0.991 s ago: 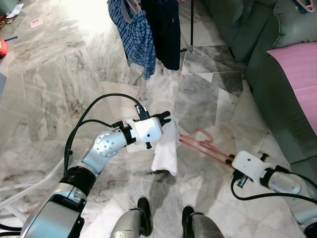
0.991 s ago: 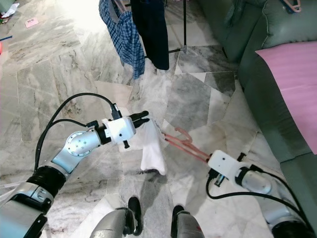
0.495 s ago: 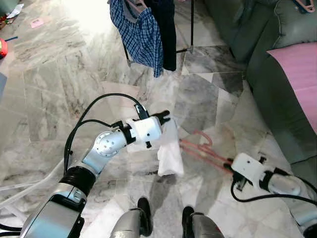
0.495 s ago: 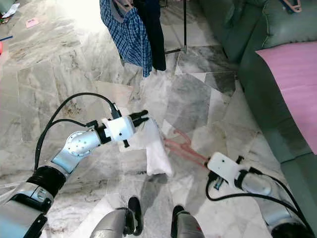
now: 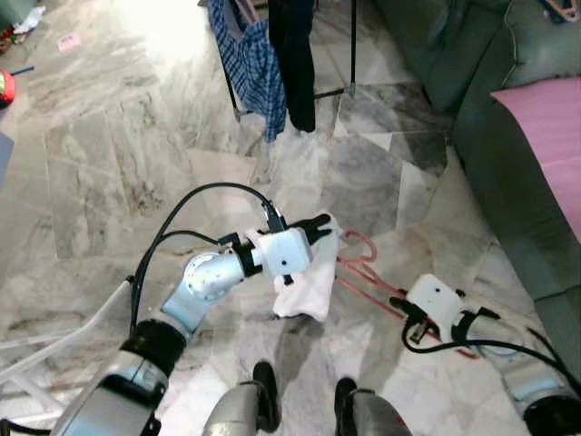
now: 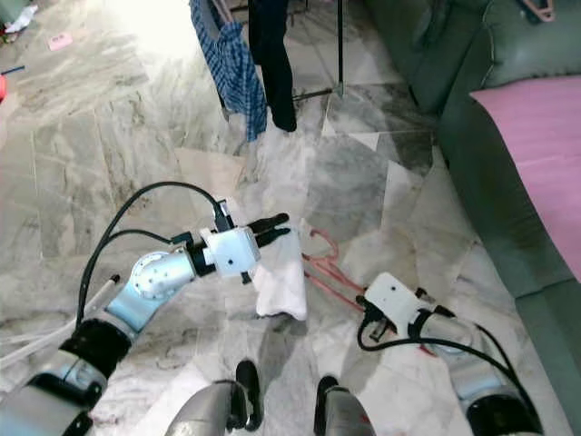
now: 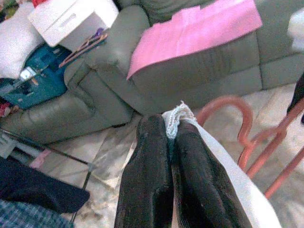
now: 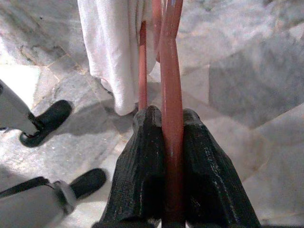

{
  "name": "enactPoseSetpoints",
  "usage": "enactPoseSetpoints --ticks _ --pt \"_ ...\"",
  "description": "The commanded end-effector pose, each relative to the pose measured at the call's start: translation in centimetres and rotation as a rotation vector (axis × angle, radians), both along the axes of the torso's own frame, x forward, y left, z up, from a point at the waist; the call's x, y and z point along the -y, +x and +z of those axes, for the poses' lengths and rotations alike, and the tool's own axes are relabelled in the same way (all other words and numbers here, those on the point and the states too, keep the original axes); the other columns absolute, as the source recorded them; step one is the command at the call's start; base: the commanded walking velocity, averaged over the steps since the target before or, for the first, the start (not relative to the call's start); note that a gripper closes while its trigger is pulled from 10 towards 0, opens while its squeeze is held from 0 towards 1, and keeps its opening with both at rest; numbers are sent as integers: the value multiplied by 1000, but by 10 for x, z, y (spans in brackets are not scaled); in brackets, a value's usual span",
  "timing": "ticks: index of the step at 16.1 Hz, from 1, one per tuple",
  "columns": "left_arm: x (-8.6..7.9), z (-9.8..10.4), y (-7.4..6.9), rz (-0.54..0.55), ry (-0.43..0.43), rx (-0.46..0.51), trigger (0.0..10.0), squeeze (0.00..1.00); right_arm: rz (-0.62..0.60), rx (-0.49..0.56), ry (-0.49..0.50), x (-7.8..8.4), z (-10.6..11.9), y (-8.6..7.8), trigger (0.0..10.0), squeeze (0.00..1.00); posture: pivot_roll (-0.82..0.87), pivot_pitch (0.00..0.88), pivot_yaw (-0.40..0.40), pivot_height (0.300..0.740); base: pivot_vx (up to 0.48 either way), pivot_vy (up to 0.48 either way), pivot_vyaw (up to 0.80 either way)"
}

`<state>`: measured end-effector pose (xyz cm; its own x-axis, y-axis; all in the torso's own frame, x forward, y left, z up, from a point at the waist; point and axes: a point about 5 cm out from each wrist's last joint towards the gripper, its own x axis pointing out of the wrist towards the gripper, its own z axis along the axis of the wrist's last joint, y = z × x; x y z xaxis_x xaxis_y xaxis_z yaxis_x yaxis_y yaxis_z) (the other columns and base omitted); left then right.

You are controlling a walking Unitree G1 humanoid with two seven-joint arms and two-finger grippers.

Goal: Hang hanger

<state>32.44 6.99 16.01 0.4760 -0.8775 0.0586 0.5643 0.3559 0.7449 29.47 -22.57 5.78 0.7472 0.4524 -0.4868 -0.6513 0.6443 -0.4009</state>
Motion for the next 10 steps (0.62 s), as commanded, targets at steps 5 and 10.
enactPoseSetpoints --ticks 5,10 --pt "0 -9 -8 13 -12 -16 10000 0 -309 108 104 18 1 9 10000 0 13 329 87 740 0 0 0" --pt "-14 -14 5 135 14 -20 10000 0 -524 268 245 41 24 12 10000 0 -4 327 83 740 0 0 0"
